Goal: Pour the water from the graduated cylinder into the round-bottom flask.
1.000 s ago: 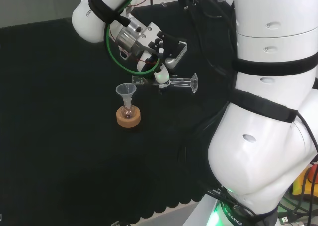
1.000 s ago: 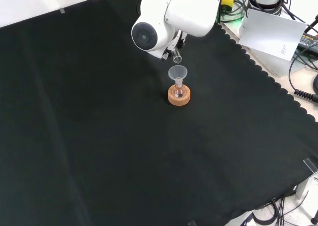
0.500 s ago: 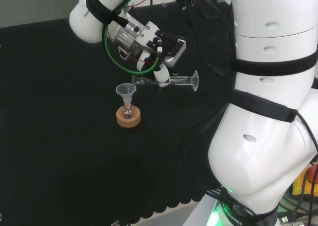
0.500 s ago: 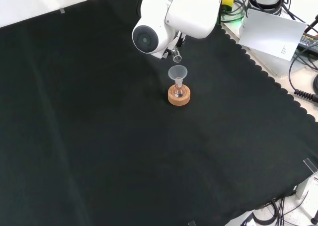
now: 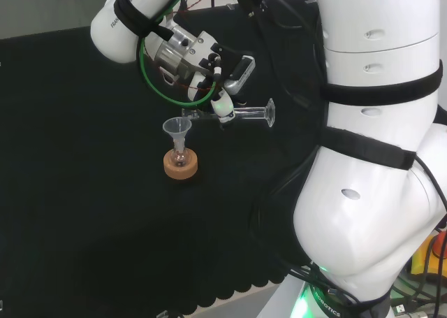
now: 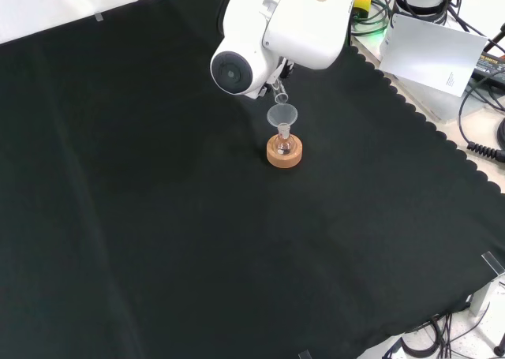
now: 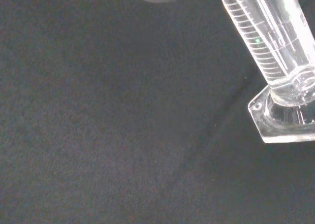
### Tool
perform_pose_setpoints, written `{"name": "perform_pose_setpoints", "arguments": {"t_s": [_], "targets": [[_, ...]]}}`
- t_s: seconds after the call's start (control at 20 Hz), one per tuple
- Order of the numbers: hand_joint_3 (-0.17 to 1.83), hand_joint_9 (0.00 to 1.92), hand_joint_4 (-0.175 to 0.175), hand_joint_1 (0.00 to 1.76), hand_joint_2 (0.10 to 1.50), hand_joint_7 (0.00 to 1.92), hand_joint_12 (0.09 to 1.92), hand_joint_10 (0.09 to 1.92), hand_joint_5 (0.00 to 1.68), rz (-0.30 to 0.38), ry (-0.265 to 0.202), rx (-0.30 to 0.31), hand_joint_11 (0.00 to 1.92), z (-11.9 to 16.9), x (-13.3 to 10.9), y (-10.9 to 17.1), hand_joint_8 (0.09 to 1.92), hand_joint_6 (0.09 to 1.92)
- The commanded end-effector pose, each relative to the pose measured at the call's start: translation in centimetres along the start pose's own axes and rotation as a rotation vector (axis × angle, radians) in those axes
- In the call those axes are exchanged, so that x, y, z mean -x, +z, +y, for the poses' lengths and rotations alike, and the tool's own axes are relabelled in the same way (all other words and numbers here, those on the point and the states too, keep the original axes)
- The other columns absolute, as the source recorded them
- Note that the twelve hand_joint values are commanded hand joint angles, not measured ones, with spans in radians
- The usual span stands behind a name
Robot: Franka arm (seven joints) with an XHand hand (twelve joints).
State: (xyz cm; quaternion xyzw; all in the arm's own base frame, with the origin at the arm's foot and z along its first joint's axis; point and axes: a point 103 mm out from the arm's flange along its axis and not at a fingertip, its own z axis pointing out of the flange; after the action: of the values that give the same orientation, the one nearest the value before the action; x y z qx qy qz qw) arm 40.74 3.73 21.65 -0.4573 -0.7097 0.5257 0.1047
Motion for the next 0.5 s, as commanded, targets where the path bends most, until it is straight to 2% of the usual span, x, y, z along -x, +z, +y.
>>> {"name": "perform_pose_setpoints", "arguments": {"t_s": [0.05,0.5], "targets": [[0.0,1.42,-0.175,1.25,1.14,0.96,0.78,0.1,0.92,-0.02,0.008,-0.026,1.21,-0.7,0.2,0.3,1.07,1.07],[0.0,1.42,-0.175,1.25,1.14,0.96,0.78,0.1,0.92,-0.042,0.023,-0.046,1.21,-0.2,-1.1,-1.2,1.07,1.08]]}}
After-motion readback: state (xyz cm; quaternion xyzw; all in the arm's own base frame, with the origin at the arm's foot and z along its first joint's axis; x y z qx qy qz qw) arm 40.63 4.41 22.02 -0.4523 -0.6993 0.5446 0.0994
